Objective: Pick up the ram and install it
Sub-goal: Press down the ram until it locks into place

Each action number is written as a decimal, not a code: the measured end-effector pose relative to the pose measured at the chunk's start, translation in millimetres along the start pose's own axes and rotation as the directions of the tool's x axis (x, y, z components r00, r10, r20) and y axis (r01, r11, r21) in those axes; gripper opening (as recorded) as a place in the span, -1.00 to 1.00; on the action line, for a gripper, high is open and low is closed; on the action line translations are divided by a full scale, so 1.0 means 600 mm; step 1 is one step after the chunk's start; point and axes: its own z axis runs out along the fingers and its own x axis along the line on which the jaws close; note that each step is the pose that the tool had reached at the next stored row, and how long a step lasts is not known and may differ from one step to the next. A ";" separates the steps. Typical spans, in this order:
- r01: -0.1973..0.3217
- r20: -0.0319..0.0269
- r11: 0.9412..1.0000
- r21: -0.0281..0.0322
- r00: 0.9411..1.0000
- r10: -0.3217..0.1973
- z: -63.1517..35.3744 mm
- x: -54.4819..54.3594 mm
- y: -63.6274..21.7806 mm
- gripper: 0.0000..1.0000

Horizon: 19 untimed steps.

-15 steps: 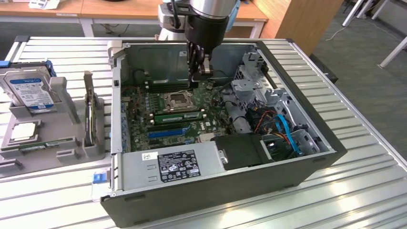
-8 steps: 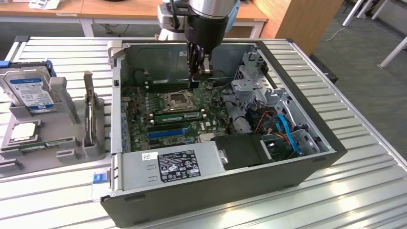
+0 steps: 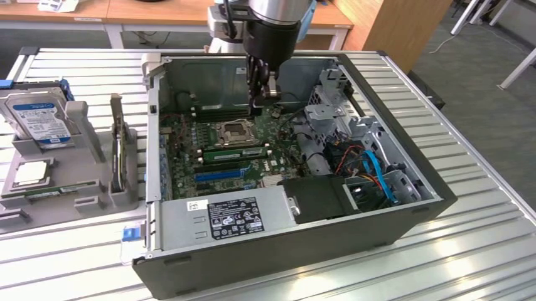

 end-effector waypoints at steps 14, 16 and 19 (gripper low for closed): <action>0.002 0.000 1.000 0.000 1.000 -0.002 -0.001 0.002 -0.022 -0.80; 0.003 0.000 1.000 0.000 1.000 -0.003 -0.001 0.002 -0.025 -0.80; 0.004 0.000 1.000 0.000 1.000 -0.004 -0.001 0.003 -0.030 -0.80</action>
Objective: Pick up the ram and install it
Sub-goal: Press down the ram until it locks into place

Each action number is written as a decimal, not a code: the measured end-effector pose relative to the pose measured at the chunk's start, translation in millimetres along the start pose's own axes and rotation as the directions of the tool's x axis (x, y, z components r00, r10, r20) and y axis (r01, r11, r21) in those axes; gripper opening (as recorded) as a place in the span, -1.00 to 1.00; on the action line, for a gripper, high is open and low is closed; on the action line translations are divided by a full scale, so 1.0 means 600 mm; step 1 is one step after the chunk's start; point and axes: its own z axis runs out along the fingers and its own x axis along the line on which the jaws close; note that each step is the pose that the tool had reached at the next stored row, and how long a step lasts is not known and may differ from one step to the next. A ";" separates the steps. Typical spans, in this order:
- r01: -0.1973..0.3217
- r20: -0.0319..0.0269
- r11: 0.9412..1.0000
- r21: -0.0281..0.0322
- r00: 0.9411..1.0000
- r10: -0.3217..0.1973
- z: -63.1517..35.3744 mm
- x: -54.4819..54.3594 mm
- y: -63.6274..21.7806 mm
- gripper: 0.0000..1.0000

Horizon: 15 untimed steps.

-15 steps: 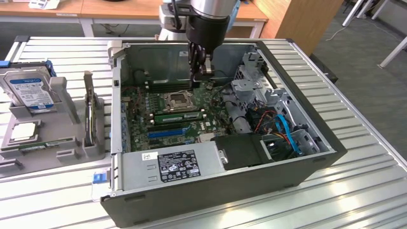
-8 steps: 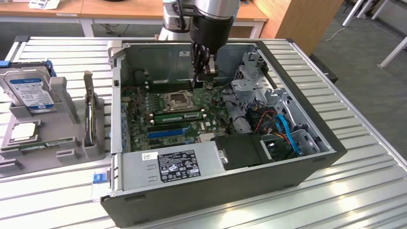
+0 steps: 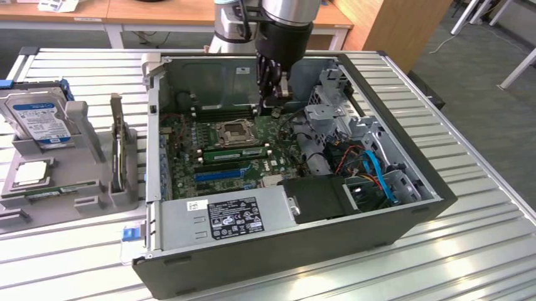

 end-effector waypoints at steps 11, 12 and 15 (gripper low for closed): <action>0.007 0.000 1.000 0.000 1.000 -0.007 -0.001 0.000 -0.018 -0.80; 0.008 0.000 1.000 0.000 1.000 -0.008 -0.001 0.001 -0.019 -0.80; 0.010 0.000 1.000 0.000 1.000 -0.010 -0.001 0.001 -0.023 -0.80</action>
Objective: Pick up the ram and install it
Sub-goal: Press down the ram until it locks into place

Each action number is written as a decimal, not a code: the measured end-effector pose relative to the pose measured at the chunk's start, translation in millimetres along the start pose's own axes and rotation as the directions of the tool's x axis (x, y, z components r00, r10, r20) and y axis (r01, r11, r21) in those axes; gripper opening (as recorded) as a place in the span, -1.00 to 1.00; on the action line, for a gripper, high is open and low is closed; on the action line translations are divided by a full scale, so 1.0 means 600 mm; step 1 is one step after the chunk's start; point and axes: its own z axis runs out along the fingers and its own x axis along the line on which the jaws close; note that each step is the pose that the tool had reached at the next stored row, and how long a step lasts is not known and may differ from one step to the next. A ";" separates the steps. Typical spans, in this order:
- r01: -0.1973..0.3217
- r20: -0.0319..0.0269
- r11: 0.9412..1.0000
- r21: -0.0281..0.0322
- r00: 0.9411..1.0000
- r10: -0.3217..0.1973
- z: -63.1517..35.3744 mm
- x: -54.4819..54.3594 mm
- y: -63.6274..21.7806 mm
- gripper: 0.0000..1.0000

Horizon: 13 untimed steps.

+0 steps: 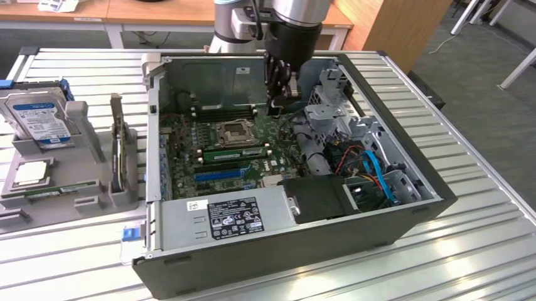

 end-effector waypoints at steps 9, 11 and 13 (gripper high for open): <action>0.002 0.000 1.000 0.000 1.000 -0.002 0.000 0.000 -0.003 -0.80; 0.002 0.000 1.000 0.000 1.000 -0.002 0.000 0.000 -0.003 -0.80; 0.002 0.000 1.000 0.000 1.000 -0.002 0.000 0.000 -0.003 -0.80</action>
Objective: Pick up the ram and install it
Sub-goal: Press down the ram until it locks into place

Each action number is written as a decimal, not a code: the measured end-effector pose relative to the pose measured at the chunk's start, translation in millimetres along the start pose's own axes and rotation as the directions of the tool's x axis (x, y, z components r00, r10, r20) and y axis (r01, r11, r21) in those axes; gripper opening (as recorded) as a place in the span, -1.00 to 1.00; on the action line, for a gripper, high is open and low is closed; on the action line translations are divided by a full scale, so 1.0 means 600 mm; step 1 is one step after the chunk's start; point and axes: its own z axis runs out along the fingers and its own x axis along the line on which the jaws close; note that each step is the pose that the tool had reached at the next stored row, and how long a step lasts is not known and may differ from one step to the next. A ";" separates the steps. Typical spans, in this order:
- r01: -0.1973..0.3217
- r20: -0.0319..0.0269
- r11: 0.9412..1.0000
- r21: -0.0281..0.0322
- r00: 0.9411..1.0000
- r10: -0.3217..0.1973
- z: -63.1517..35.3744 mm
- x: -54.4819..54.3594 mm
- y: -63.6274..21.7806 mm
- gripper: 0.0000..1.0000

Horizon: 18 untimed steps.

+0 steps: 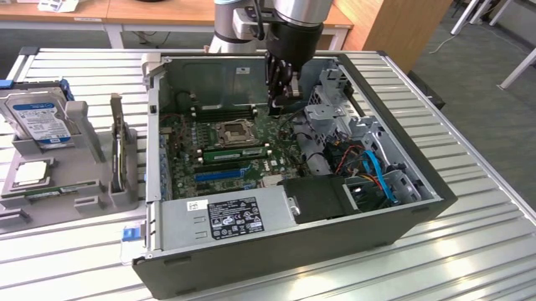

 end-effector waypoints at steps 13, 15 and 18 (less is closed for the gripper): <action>0.000 0.000 1.000 0.000 1.000 0.000 0.018 0.000 -0.001 -0.80; 0.000 0.000 1.000 0.000 1.000 0.000 0.023 0.000 -0.001 -0.80; 0.000 0.000 1.000 0.000 1.000 0.000 0.029 0.000 -0.001 -0.80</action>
